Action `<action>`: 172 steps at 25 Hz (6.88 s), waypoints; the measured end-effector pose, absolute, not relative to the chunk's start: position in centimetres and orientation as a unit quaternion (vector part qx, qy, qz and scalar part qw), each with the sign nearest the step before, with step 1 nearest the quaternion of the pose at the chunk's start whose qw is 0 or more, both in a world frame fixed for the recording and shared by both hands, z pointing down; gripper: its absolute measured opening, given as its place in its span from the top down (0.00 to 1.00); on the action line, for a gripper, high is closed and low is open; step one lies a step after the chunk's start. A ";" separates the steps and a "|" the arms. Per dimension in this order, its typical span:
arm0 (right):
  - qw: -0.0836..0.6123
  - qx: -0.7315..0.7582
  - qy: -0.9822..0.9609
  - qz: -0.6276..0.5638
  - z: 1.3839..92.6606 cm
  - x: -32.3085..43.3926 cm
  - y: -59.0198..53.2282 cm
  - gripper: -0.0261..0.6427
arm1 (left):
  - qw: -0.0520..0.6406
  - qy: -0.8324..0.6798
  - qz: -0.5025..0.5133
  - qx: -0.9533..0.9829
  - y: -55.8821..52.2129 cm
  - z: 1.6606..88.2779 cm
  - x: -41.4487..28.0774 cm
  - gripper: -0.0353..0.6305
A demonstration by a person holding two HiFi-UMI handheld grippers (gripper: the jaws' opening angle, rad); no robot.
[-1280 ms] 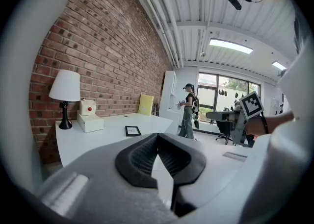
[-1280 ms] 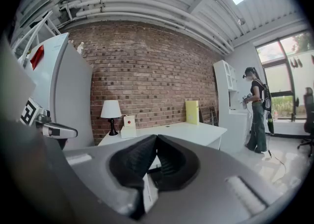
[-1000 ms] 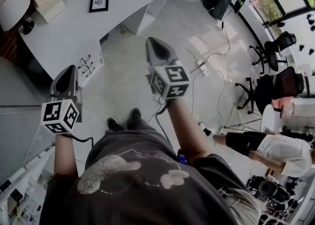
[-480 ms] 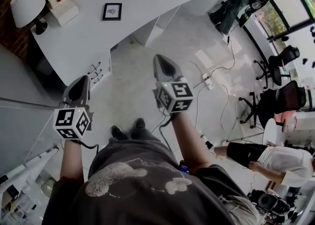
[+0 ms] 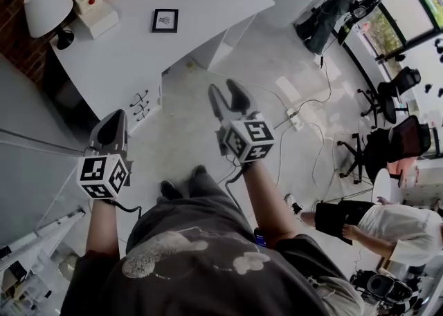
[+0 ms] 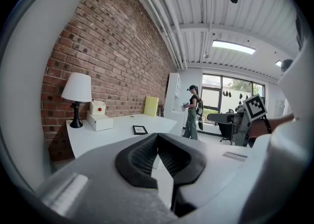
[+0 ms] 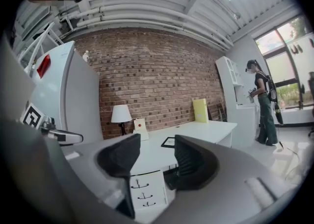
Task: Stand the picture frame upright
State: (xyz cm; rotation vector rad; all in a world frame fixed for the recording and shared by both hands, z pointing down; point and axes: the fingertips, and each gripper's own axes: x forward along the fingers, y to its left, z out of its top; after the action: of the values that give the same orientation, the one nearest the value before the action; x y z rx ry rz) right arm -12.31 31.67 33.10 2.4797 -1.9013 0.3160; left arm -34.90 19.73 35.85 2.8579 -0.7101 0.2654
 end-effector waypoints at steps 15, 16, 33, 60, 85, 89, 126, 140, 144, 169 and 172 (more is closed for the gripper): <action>-0.006 0.723 -0.676 0.139 35.7 -9.6 25.7 0.44 | 0.097 -0.298 0.099 0.944 17.8 36.6 -33.7 0.93; -0.006 0.717 -0.682 0.141 36.0 -8.7 25.0 0.44 | 0.098 -0.306 0.101 0.942 17.5 36.8 -33.2 0.93; 0.032 0.572 -0.806 0.149 37.6 10.1 13.8 0.44 | 0.115 -0.487 0.110 0.859 12.9 36.8 -18.2 0.89; 0.150 0.497 -0.823 0.231 43.9 13.5 -2.0 0.44 | 0.240 -0.518 0.165 0.805 0.3 43.3 -13.0 0.35; 0.395 0.327 -0.826 0.233 54.4 7.1 -19.5 0.44 | 0.314 -0.511 0.183 0.779 -10.9 49.5 -14.2 0.35; 0.414 0.303 -0.829 0.224 55.7 6.4 -19.8 0.44 | 0.320 -0.528 0.188 0.763 -10.2 49.8 -14.3 0.35; 0.420 0.275 -0.825 0.259 57.1 6.6 -18.4 0.85 | 0.339 -0.568 0.180 0.728 -7.1 49.9 -12.6 0.35; 0.394 0.295 -0.835 0.246 56.3 7.8 -16.5 0.85 | 0.343 -0.568 0.181 0.726 -4.6 50.0 -10.6 0.35; 0.366 0.316 -0.846 0.226 55.1 8.1 -16.7 0.85 | 0.343 -0.563 0.181 0.730 -4.4 50.1 -9.9 0.35; 0.231 0.412 -0.868 0.151 51.3 10.2 -16.7 0.85 | 0.410 -0.472 0.190 0.757 -9.8 54.7 -0.6 0.71; 0.220 0.425 -0.864 0.156 51.0 10.7 -16.8 0.85 | 0.392 -0.475 0.195 0.763 -10.3 54.2 -0.4 0.73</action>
State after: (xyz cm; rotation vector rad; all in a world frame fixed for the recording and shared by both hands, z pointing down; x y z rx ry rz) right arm 10.71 -16.76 50.98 1.1762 -2.3883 0.4312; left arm -0.40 -10.31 54.15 1.9369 -1.2069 0.4943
